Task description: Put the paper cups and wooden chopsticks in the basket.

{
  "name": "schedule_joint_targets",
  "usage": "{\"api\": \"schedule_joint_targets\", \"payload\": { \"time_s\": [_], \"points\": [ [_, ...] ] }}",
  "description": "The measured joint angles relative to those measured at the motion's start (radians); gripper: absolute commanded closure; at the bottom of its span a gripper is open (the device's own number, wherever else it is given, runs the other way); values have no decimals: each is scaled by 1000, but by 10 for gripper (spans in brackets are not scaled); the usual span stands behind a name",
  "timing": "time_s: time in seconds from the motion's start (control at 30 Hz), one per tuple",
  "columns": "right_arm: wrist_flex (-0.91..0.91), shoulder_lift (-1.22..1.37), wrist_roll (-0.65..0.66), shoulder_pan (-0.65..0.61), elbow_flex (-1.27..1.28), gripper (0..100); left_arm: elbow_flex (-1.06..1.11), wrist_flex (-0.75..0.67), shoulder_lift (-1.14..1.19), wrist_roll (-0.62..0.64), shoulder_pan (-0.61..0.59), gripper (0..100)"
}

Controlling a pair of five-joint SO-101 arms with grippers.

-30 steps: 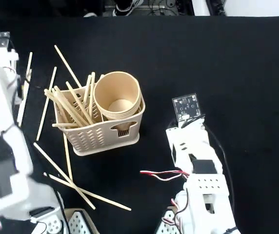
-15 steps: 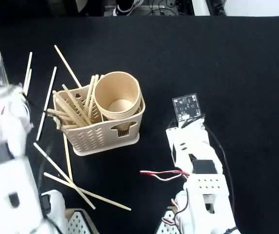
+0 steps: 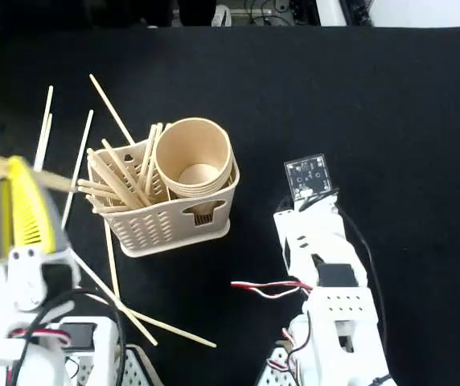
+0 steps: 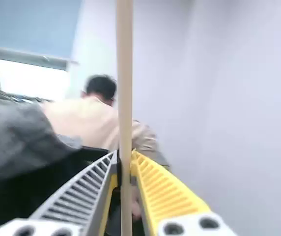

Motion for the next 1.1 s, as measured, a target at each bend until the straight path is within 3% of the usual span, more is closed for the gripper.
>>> {"api": "schedule_joint_targets", "payload": {
  "time_s": [0.2,0.37,0.63,0.8,0.97,1.1],
  "points": [
    [0,0,0,0,0,986,121,-71,37,3,157,971],
    [0,0,0,0,0,986,311,-178,49,3,167,971],
    [0,0,0,0,0,986,427,-192,63,3,167,958],
    [0,0,0,0,0,986,433,-147,64,15,167,824],
    [0,0,0,0,0,986,385,-41,61,72,163,820],
    [0,0,0,0,0,986,230,115,69,87,29,819]
  ]
}}
